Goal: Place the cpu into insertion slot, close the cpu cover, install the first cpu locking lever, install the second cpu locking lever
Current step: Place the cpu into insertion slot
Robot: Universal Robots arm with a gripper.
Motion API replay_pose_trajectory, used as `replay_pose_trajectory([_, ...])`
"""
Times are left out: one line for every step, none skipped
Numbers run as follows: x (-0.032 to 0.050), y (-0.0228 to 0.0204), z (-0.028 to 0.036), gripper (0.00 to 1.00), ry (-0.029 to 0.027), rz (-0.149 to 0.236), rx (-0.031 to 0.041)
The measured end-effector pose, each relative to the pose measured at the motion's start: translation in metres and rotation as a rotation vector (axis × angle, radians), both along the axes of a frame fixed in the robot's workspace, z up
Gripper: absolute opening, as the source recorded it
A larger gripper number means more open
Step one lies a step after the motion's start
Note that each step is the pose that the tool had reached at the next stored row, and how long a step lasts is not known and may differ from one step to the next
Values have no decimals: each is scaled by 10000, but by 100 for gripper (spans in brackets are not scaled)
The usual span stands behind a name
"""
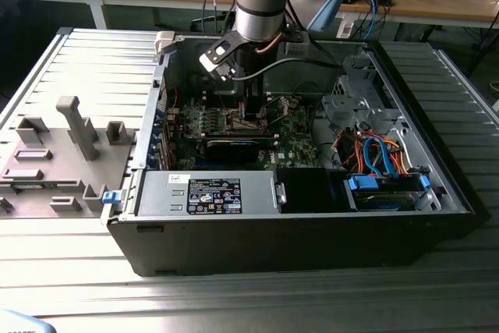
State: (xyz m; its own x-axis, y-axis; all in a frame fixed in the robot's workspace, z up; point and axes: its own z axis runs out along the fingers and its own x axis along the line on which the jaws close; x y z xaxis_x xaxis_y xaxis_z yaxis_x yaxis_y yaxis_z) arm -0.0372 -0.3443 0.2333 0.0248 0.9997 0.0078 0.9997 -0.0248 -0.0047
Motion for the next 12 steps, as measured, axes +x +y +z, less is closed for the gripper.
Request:
replay_pose_trajectory([-2, 1, -3, 55, 0, 1, 1])
replay_pose_trajectory([-4, 1, -4, 55, -1, 1, 2])
replay_pose_trajectory([-6, 1, -5, 55, 0, 1, 2])
replay_pose_trajectory([-7, 1, -6, 55, -1, 1, 2])
replay_pose_trajectory([-9, 1, -8, 55, -1, 2, 2])
replay_pose_trajectory([-11, 1, -10, 55, -1, 3, 3])
replay_pose_trajectory([-12, 1, -11, 55, -1, 2, 2])
replay_pose_trajectory([-12, 1, -12, 55, -1, 2, 2])
replay_pose_trajectory([-13, 1, -14, 55, -1, 1, 2])
replay_pose_trajectory([-14, 1, -15, 55, -1, 2, 2])
replay_pose_trajectory([-14, 1, -17, 55, -1, 2, 3])
replay_pose_trajectory([-14, 1, -20, 55, -2, 2, 3])
